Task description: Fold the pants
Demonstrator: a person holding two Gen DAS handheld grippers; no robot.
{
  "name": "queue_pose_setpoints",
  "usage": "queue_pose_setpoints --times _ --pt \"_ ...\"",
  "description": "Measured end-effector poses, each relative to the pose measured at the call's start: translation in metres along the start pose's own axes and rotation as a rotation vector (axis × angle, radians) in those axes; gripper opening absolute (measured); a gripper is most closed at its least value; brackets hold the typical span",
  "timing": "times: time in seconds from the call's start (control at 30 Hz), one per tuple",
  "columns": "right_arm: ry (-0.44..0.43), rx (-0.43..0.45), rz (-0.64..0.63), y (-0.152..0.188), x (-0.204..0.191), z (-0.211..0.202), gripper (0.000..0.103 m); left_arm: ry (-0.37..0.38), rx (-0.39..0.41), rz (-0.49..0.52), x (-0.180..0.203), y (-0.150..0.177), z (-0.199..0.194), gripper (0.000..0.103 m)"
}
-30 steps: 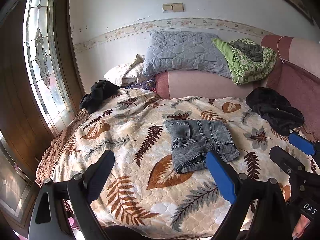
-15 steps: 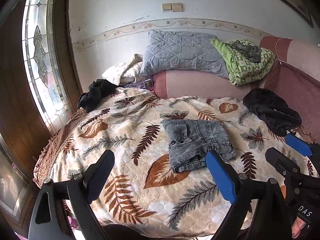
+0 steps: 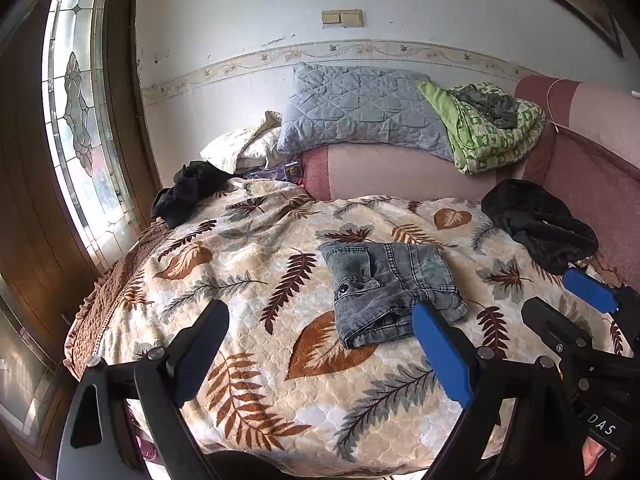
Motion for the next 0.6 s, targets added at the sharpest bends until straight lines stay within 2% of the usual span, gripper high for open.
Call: queue_pose_setpoints --times 0.6 --pt "-0.002 0.001 -0.005 -0.0021 -0.0033 0.0000 0.072 0.011 0.002 -0.007 -0.0017 -0.0007 -0.0006 0.093"
Point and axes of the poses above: each gripper's, at about its wrist camera, not at the fingertips, and z roughly the way its jaws point, x to its right, y to its underside, the point moved 8 cm from there along z, roughly the way its jaws point, and after that the axes turned 14 degrees about x, right-handed, at the moved point
